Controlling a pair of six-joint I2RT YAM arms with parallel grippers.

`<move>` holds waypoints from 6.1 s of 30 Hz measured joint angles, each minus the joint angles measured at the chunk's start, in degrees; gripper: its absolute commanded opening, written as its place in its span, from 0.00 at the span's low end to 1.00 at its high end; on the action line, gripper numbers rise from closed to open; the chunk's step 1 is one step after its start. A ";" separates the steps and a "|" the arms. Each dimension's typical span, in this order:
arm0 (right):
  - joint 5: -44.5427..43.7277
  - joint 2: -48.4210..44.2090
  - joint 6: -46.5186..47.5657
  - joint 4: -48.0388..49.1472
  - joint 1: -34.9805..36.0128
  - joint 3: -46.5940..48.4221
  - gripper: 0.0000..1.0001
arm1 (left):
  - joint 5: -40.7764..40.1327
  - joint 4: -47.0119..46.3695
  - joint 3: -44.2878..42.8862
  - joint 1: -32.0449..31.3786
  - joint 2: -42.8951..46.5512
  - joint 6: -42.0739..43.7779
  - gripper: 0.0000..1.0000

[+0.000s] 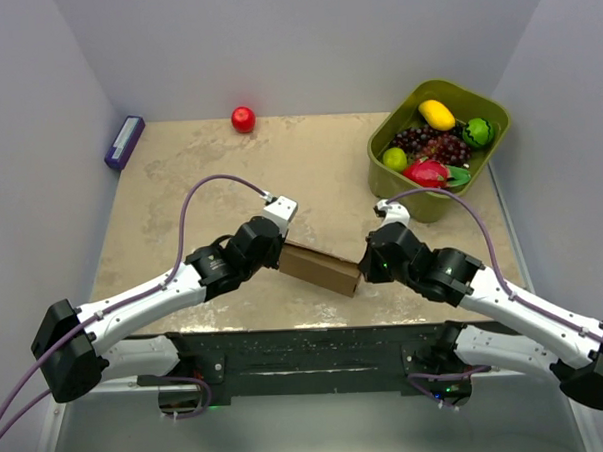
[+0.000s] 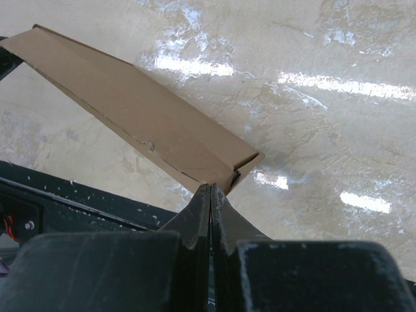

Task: Fold the paper box

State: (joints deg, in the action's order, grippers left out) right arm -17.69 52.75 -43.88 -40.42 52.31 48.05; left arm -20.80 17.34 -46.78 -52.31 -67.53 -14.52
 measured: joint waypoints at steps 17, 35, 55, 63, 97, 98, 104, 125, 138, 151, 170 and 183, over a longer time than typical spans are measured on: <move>-3.96 8.26 -6.14 -10.32 8.81 -2.64 0.00 | 0.11 0.09 0.00 0.00 0.04 -0.09 0.00; -4.28 3.50 -8.41 -11.23 8.81 0.35 0.34 | 4.50 1.70 0.00 -0.26 3.89 0.09 0.52; 4.46 -0.35 -6.45 3.21 -0.33 -0.11 0.79 | 16.96 1.31 -2.38 9.79 9.14 -4.61 0.69; 6.19 -2.58 -6.47 5.81 -3.89 -1.53 0.81 | 22.82 -4.09 -2.14 13.70 6.47 -6.82 0.68; 6.82 -5.95 -9.14 8.55 -7.21 -9.05 0.87 | 27.74 -11.06 4.57 17.92 3.89 -8.96 0.63; 6.82 -5.92 -9.22 8.70 -7.26 -9.22 0.87 | 27.87 -11.15 4.61 17.94 3.82 -8.98 0.62; 6.86 -5.97 -9.84 10.19 -7.37 -10.32 0.86 | 28.09 -11.80 5.53 18.14 3.76 -9.09 0.61; 8.31 -7.19 -11.69 12.85 -7.37 -13.03 0.73 | 29.00 -15.26 9.99 18.18 3.78 -11.72 0.54; 9.14 -7.87 -13.38 15.17 -7.37 -15.52 0.65 | 29.86 -21.38 13.97 18.18 4.83 -13.38 0.44; 9.51 -7.26 -13.07 15.17 -8.90 -15.15 0.81 | 30.51 -26.84 17.00 18.18 5.33 -14.05 0.40; 6.88 -10.21 -9.31 5.53 -12.68 -8.33 0.77 | 30.18 -25.94 15.37 18.18 3.80 -13.77 0.38; 5.14 -9.97 -8.09 3.80 -13.42 -8.33 0.76 | 30.23 -25.53 15.13 18.18 3.80 -13.77 0.38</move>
State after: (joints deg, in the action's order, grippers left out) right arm -12.56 42.78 -51.96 -36.62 38.89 39.72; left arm 9.43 -8.19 -31.66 -34.13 -63.72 -28.29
